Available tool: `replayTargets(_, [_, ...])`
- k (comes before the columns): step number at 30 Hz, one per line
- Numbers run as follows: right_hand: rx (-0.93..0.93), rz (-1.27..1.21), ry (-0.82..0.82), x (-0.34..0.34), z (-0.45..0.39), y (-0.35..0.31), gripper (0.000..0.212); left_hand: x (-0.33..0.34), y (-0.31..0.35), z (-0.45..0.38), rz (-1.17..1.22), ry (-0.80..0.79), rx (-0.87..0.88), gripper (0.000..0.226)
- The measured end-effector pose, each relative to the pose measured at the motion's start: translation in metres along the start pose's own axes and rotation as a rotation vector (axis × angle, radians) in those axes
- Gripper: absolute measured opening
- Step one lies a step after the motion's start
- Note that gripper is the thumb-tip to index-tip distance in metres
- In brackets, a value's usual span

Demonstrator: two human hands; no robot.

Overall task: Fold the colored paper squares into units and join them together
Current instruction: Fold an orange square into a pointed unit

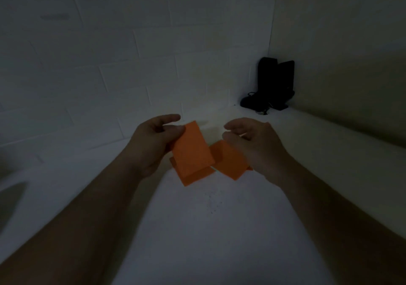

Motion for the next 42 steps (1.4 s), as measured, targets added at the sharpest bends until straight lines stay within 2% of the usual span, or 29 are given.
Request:
replayTargets(3, [0.065,-0.162,-0.154,0.01,0.01,-0.011,0.036,0.015,0.007,0.009,0.107,-0.036,0.003,0.028])
replayTargets(6, [0.131,-0.33,-0.204,0.015,0.016,-0.015,0.038,0.026,0.007,0.016,0.201,-0.081,-0.013,0.025])
replayTargets(11, [0.123,-0.43,-0.057,0.008,0.012,-0.015,0.024,0.034,0.003,0.02,0.32,-0.193,-0.086,0.029])
replayTargets(15, [0.144,-0.483,-0.013,0.006,0.009,-0.011,0.019,0.037,0.0,0.025,0.183,-0.296,-0.138,0.028])
replayTargets(20, [0.204,-0.575,-0.008,0.008,0.005,-0.009,0.02,0.039,-0.004,0.026,0.111,-0.237,-0.134,0.033])
replayTargets(24, [0.223,-0.568,-0.061,0.008,0.007,-0.01,0.015,0.035,-0.003,0.025,0.099,-0.246,-0.13,0.033])
replayTargets(27, [0.242,-0.582,-0.058,0.007,0.008,-0.011,0.014,0.036,0.0,0.027,0.046,-0.255,-0.123,0.02])
replayTargets(32, [0.229,-0.55,-0.055,0.007,0.008,-0.012,0.011,0.036,0.002,0.027,-0.018,-0.236,-0.054,0.031])
replayTargets(35, [0.197,-0.541,-0.059,0.007,0.008,-0.012,0.011,0.036,0.004,0.028,-0.019,-0.197,-0.011,0.014])
replayTargets(38, [0.16,-0.478,-0.024,0.006,0.008,-0.013,0.009,0.036,0.005,0.028,-0.051,-0.184,0.015,0.029])
replayTargets(42, [0.09,-0.332,0.101,0.001,0.004,-0.009,0.012,0.039,0.008,0.031,0.006,-0.183,0.021,0.022])
Point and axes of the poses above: each hand's wrist, its own z-axis away from the middle knuckle, its own x-axis out of the palm, y = z × x, the point moved 2 cm from there along -z, towards the middle knuckle
